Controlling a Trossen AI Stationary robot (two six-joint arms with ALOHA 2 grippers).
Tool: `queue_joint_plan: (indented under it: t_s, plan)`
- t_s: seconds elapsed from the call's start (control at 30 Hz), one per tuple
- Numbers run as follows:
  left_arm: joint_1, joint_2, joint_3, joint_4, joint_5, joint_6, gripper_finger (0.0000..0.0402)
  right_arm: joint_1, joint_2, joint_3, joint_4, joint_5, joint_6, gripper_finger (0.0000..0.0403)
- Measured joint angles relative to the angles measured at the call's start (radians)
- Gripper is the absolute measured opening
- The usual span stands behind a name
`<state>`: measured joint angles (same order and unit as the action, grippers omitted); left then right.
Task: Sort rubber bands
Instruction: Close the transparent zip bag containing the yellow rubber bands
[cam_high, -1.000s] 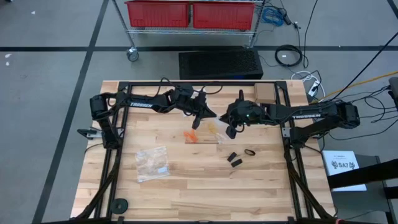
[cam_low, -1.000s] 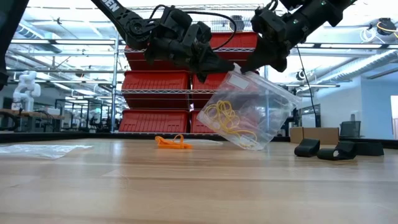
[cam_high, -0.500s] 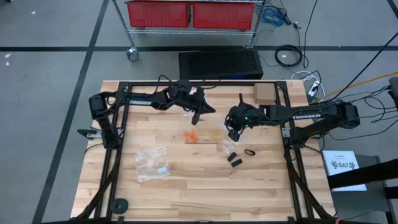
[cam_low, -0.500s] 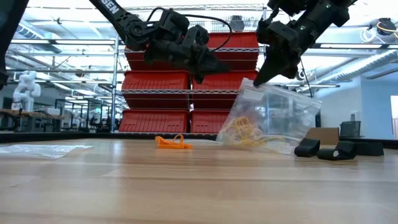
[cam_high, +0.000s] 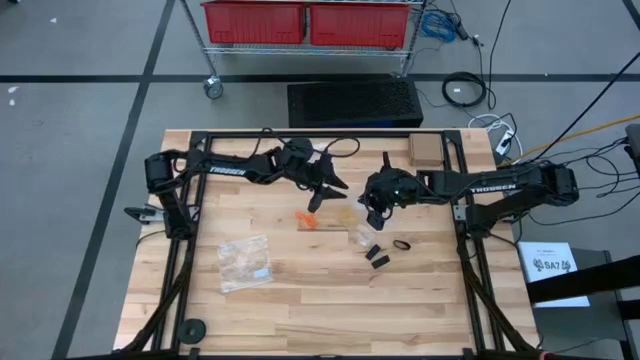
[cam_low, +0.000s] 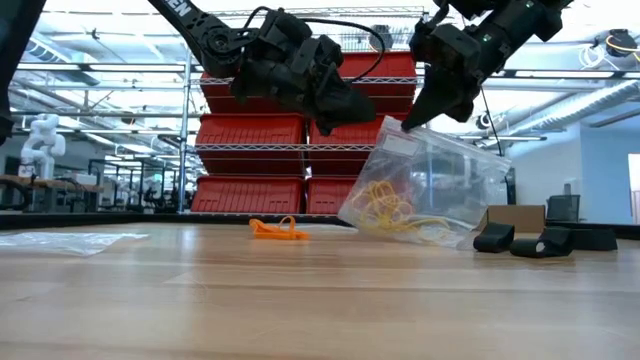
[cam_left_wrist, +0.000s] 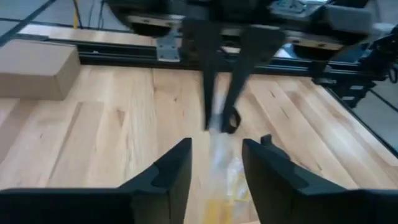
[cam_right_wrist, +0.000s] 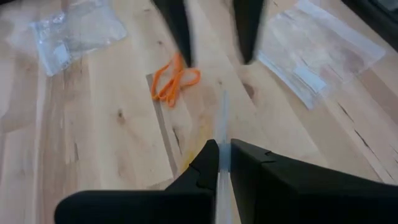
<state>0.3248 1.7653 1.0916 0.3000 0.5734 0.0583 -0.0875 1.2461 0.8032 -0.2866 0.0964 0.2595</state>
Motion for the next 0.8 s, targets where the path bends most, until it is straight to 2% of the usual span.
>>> queue_joint_plan:
  t_s: [0.2,0.37,0.57,0.8]
  plan:
    - [-0.007,0.043,0.011,0.005,0.021,-0.026,0.0159,0.006,0.0,0.001,0.03,-0.024,-0.009,0.0007]
    - [-0.029,0.072,0.046,0.007,0.09,-0.026,0.016,0.005,0.0,0.001,0.029,-0.024,-0.01,0.0007]
    - [-0.032,0.072,0.071,0.007,0.062,-0.025,0.0158,0.005,0.0,0.001,0.027,-0.024,-0.014,0.0007]
    - [-0.038,0.072,0.072,0.0,0.058,0.002,0.0099,0.005,0.0,0.001,0.027,-0.024,-0.017,0.0007]
